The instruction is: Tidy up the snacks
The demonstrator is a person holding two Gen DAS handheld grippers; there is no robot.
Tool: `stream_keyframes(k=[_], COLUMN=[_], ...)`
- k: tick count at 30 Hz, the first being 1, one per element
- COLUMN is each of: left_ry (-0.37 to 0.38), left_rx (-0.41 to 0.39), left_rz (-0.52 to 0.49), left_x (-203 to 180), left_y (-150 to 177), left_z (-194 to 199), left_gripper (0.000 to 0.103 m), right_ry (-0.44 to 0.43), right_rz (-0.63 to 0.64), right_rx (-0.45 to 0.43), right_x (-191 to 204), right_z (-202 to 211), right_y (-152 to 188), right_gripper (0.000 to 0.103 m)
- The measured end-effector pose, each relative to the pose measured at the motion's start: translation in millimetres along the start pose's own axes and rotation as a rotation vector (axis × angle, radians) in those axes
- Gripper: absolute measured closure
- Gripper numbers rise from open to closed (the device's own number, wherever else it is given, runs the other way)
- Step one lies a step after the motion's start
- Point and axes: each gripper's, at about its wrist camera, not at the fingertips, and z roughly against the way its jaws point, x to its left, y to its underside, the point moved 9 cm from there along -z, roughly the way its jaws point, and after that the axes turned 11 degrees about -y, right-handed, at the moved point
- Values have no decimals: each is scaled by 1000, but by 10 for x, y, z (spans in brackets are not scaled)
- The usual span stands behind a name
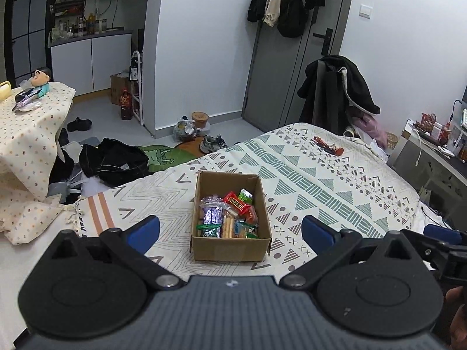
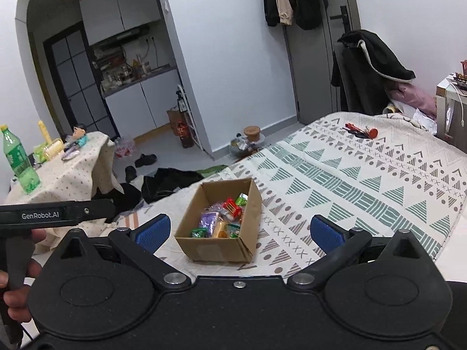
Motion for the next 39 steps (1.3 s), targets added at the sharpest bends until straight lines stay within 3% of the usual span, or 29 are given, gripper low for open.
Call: stream_keyframes(k=[39], left_ry=[15], left_rx=[0], left_rz=[11], left_x=[66], left_y=[60], left_z=[110], left_gripper=[0], right_ry=[16], right_rz=[4], right_rx=[8], right_x=[79], right_z=[79], right_y=[68], right_gripper=[0])
